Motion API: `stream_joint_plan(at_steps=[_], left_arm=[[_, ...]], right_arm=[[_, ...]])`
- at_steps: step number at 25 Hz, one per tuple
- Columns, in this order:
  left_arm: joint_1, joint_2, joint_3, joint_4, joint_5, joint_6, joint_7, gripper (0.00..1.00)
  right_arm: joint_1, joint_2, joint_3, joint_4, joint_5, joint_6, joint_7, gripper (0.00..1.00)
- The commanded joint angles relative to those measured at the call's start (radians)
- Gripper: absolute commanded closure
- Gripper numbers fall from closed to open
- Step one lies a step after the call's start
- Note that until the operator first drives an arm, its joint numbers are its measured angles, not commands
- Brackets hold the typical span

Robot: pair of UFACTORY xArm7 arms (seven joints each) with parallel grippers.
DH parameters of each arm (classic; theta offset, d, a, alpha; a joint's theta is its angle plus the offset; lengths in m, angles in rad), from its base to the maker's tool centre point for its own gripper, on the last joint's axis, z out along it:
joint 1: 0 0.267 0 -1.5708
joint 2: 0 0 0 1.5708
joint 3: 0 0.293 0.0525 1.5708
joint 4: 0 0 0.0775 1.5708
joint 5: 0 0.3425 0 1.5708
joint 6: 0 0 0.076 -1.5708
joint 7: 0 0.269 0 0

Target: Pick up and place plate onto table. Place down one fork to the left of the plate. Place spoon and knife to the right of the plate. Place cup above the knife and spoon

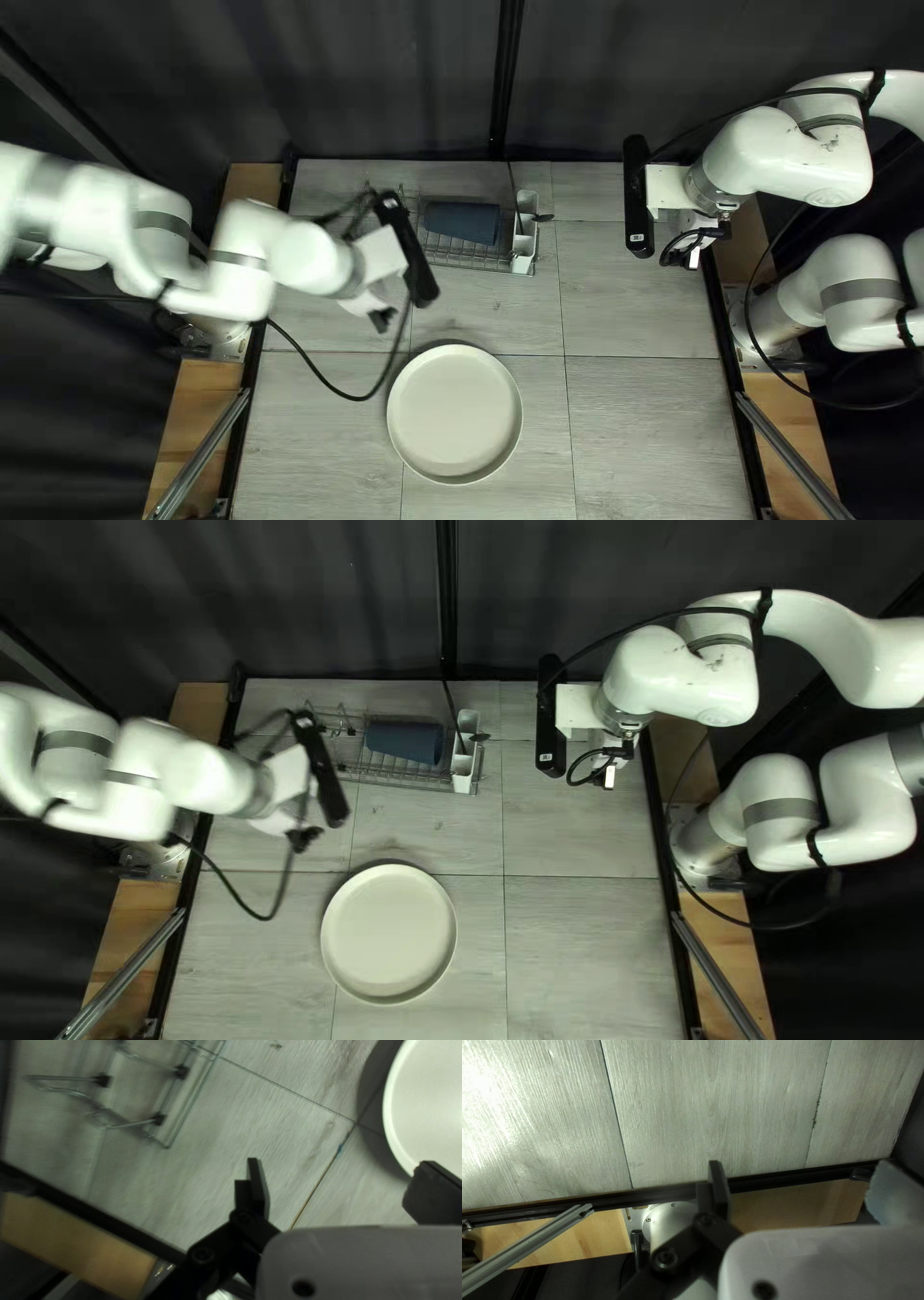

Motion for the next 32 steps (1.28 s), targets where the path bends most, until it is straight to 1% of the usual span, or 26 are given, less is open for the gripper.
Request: stream_joint_plan(at_steps=[1, 2, 3, 5, 7, 8, 9, 10, 11, 24, 25, 28, 29, 32], left_arm=[[-0.002, -0.007, 0.002, 0.002, -0.001, 0.009, 0.004, 0.0], [-0.001, -0.008, 0.013, -0.004, -0.011, 0.003, 0.005, 0.0], [-0.004, -0.021, 0.008, -0.009, -0.013, 0.013, -0.004, 0.0], [-0.031, -0.076, 0.037, -0.017, -0.029, 0.068, 0.047, 0.0], [-0.062, -0.197, 0.11, -0.006, -0.015, 0.217, 0.165, 0.0], [-0.072, -0.23, 0.136, 0.001, -0.012, 0.262, 0.205, 0.0], [-0.091, -0.276, 0.18, 0.014, -0.008, 0.335, 0.274, 0.0], [-0.099, -0.301, 0.197, 0.018, -0.007, 0.37, 0.303, 0.0], [-0.114, -0.366, 0.209, -0.007, -0.001, 0.401, 0.332, 0.0], [-0.114, -0.366, 0.209, -0.007, -0.001, 0.401, 0.332, 0.0], [-0.114, -0.366, 0.209, -0.007, -0.001, 0.401, 0.332, 0.0], [-0.114, -0.366, 0.209, -0.007, -0.001, 0.401, 0.332, 0.0], [-0.114, -0.366, 0.209, -0.007, -0.001, 0.401, 0.332, 0.0], [-0.114, -0.366, 0.209, -0.007, -0.001, 0.401, 0.332, 0.0]], right_arm=[[0.0, 0.0, 0.0, 0.0, 0.0, 0.0, 0.0, 0.0], [0.0, 0.0, 0.0, 0.0, 0.0, 0.0, 0.0, 0.0], [0.0, 0.0, 0.0, 0.0, 0.0, 0.0, 0.0, 0.0], [0.0, 0.0, 0.0, 0.0, 0.0, 0.0, 0.0, 0.0], [0.0, 0.0, 0.0, 0.0, 0.0, 0.0, 0.0, 0.0], [0.0, 0.0, 0.0, 0.0, 0.0, 0.0, 0.0, 0.0], [0.0, 0.0, 0.0, 0.0, 0.0, 0.0, 0.0, 0.0], [0.0, 0.0, 0.0, 0.0, 0.0, 0.0, 0.0, 0.0], [0.0, 0.0, 0.0, 0.0, 0.0, 0.0, 0.0, 0.0], [0.0, 0.0, 0.0, 0.0, 0.0, 0.0, 0.0, 0.0], [0.003, 0.006, 0.012, 0.001, -0.011, -0.003, 0.004, 0.0], [-0.002, 0.072, 0.05, 0.052, -0.018, -0.008, 0.069, 0.0], [-0.004, 0.116, 0.065, 0.081, -0.024, -0.008, 0.093, 0.0], [-0.01, 0.203, 0.081, 0.129, -0.053, -0.038, 0.122, 0.0]])
